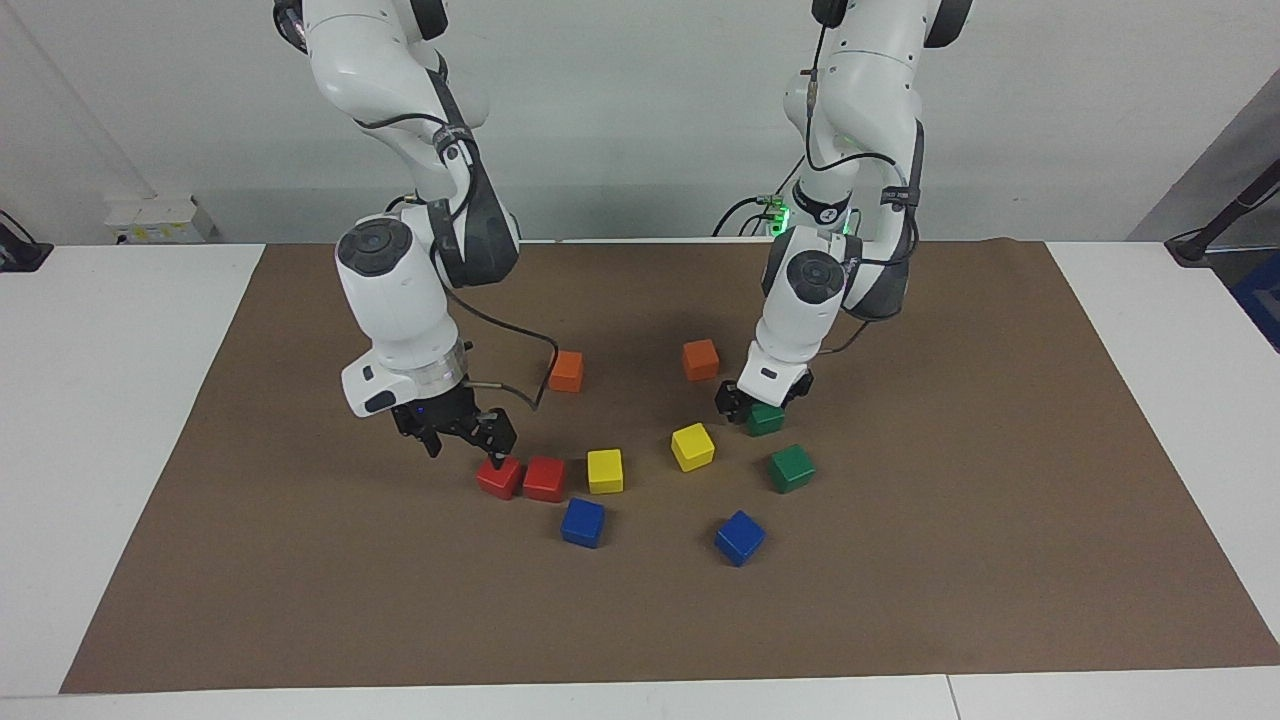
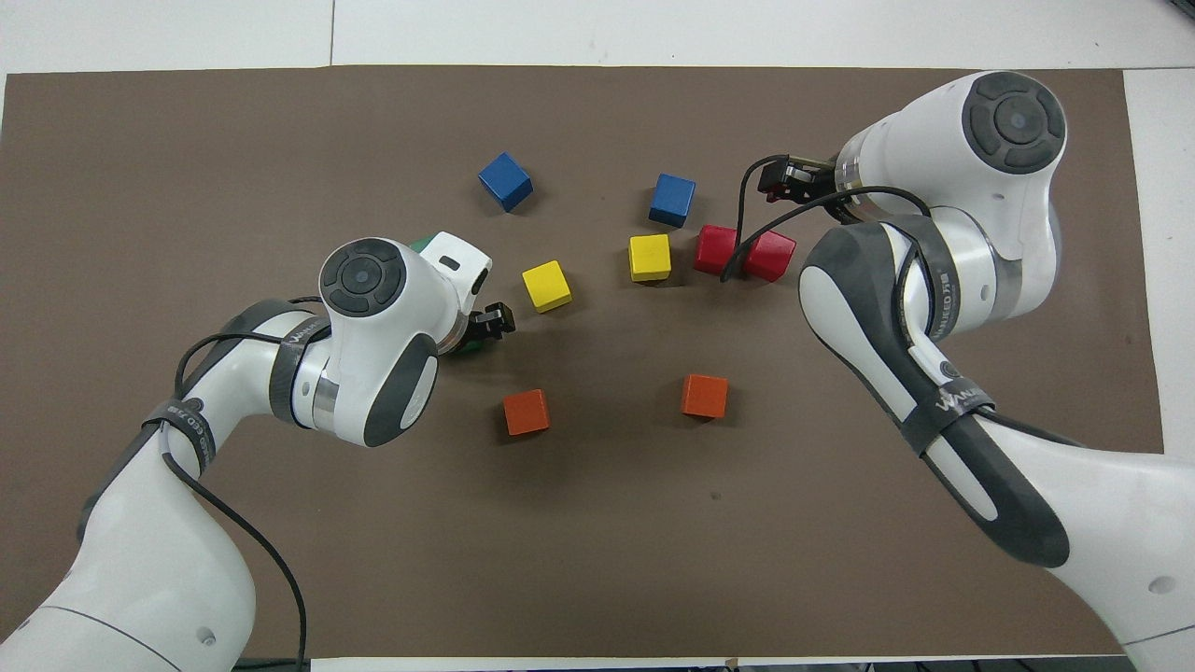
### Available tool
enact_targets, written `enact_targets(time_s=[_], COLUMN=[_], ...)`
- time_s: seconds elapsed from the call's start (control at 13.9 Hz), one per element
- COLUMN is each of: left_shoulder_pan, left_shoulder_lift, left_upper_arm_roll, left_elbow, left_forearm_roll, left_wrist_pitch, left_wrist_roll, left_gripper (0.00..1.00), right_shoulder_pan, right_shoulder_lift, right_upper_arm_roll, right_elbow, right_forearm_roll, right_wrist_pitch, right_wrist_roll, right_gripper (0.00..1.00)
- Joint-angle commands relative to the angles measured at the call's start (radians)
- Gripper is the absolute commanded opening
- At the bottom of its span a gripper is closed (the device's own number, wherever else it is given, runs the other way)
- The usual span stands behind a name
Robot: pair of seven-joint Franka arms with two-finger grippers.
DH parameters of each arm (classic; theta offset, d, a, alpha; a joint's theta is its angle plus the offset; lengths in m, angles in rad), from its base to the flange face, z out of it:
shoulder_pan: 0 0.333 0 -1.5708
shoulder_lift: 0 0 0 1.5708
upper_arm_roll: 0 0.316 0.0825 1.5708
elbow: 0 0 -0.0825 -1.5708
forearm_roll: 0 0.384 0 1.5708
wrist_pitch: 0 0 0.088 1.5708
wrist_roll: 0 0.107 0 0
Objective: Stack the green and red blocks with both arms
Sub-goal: 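Grasp the green cube with the left gripper while the right gripper grasps a red cube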
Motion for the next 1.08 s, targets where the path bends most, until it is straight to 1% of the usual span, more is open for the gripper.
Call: enact_targets(time_s=[0.0, 0.07, 0.22, 0.36, 0.65, 0.79, 0.94, 1.01], left_shoulder_pan=[-0.02, -0.02, -0.018, 0.004, 0.116, 0.188, 0.271, 0.316], left_shoulder_lift=[0.016, 0.014, 0.013, -0.009, -0.119, -0.154, -0.167, -0.168], left_upper_arm_roll=[0.018, 0.017, 0.017, 0.018, 0.015, 0.015, 0.015, 0.015], left_elbow=[0.018, 0.016, 0.018, 0.018, 0.018, 0.011, -0.001, -0.004], left_forearm_roll=[0.055, 0.096, 0.115, 0.115, 0.114, 0.109, 0.109, 0.108], left_wrist_pitch=[0.011, 0.002, -0.001, -0.013, -0.093, -0.144, -0.156, -0.153], left_wrist_roll=[-0.021, -0.02, -0.02, -0.009, 0.028, 0.115, 0.242, 0.302], left_gripper=[0.04, 0.0, 0.0, 0.0, 0.0, 0.0, 0.0, 0.0], right_shoulder_pan=[-0.009, -0.005, -0.006, -0.009, -0.014, -0.008, -0.003, -0.003], right_shoulder_lift=[0.016, 0.022, 0.033, 0.039, 0.053, 0.053, 0.053, 0.05], right_upper_arm_roll=[0.009, 0.009, 0.009, 0.009, 0.007, 0.009, 0.007, 0.009], right_elbow=[0.0, 0.0, 0.0, -0.012, -0.041, -0.049, -0.061, -0.083], right_forearm_roll=[-0.001, -0.001, -0.001, -0.001, -0.001, -0.001, -0.001, -0.001], right_wrist_pitch=[0.018, 0.019, 0.025, 0.048, 0.096, 0.097, 0.102, 0.137], right_wrist_roll=[0.044, 0.071, 0.078, 0.082, 0.084, 0.104, 0.107, 0.107], right_gripper=[1.0, 1.0, 1.0, 1.0, 1.0, 1.0, 1.0, 1.0])
